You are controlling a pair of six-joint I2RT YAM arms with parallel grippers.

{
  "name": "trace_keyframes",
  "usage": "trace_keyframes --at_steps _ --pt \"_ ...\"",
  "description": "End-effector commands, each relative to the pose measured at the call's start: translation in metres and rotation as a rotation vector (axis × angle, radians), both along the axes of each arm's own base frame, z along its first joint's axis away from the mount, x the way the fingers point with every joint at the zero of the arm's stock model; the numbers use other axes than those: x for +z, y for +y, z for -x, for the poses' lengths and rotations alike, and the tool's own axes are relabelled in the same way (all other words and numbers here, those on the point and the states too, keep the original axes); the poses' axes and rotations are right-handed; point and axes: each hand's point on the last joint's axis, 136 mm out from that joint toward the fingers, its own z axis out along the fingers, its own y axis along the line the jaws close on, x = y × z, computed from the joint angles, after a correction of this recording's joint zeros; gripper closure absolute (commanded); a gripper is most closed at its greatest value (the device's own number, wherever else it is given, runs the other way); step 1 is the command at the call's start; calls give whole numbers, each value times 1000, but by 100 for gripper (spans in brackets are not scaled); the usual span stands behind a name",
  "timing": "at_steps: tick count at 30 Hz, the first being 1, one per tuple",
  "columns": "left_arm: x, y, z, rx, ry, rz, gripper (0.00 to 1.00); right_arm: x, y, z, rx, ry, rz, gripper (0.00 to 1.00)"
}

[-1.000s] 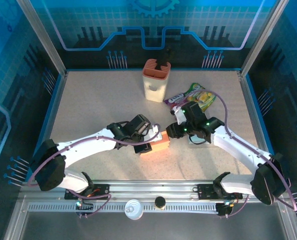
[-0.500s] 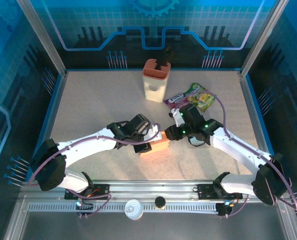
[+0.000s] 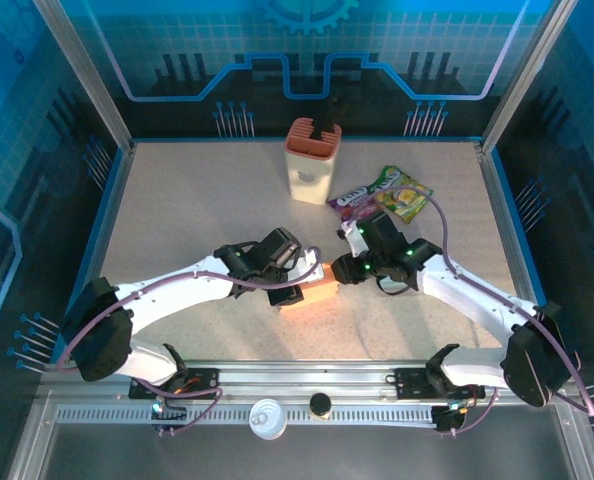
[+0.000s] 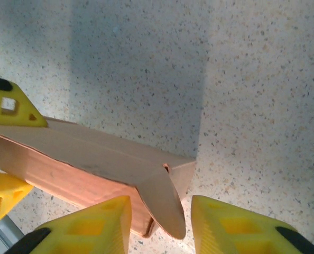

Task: Fold the paper box

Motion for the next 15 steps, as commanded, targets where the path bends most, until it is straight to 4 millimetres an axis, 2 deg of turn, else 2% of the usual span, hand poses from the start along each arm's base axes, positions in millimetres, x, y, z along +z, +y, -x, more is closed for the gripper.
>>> trace_keyframes --at_steps 1,6,15 --pt "-2 -3 3 -30 31 -4 53 13 7 -4 18 -44 -4 69" --pt "0 -3 2 -33 27 -2 53 7 6 -3 19 -31 26 79" --pt "-1 -3 2 -31 26 -6 53 7 2 0 1 -50 62 83"
